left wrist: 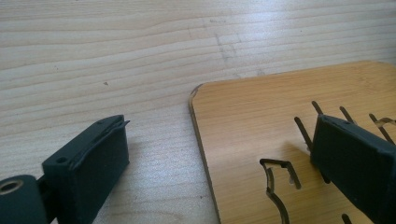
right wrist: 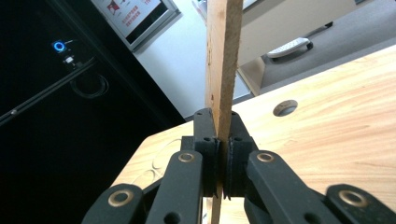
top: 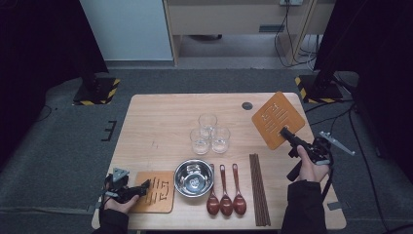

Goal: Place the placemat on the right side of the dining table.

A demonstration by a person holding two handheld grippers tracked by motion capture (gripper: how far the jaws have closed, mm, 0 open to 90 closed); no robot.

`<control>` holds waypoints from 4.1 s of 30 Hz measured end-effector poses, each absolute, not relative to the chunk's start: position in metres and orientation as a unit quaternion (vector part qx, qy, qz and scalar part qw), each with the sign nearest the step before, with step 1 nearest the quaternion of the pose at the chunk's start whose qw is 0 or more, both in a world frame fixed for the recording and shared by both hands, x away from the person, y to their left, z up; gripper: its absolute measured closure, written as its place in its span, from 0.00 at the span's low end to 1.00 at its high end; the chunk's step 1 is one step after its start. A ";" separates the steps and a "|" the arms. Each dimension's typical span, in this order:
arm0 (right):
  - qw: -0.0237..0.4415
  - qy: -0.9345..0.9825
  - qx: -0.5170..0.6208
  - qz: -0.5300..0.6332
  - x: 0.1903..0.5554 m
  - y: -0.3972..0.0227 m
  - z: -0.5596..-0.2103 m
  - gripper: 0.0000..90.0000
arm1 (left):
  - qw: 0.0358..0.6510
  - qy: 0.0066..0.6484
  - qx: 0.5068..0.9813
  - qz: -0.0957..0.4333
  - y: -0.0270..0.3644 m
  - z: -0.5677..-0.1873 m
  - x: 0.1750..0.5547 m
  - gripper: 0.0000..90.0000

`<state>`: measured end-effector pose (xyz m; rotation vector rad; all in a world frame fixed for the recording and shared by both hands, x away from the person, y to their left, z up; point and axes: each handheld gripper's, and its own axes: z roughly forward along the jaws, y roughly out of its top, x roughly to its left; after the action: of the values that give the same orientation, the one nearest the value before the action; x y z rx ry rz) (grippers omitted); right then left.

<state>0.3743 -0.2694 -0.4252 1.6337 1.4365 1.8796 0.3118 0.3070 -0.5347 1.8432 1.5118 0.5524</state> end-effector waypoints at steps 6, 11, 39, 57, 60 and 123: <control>0.135 0.486 0.575 0.644 0.373 -0.277 -0.431 0.97 | 0.341 0.581 0.708 0.212 0.307 -0.535 0.312 0.04; 0.137 0.480 0.587 0.638 0.372 -0.283 -0.439 0.97 | 0.340 0.581 0.708 0.212 0.307 -0.535 0.312 0.04; 0.132 0.452 0.665 0.580 0.368 -0.313 -0.488 0.97 | 0.340 0.581 0.708 0.212 0.307 -0.535 0.312 0.04; 0.124 0.452 0.686 0.556 0.368 -0.316 -0.503 0.96 | 0.340 0.581 0.708 0.212 0.307 -0.535 0.312 0.03; 0.125 0.451 0.688 0.554 0.368 -0.317 -0.505 0.96 | 0.340 0.581 0.709 0.212 0.307 -0.535 0.312 0.03; 0.136 0.495 0.706 0.488 0.367 -0.320 -0.525 0.44 | 0.339 0.580 0.710 0.212 0.307 -0.535 0.312 0.03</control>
<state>0.3672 -0.3197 -0.5253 2.0436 1.4339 1.4140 0.3122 0.3070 -0.5347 1.8486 1.5106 0.5514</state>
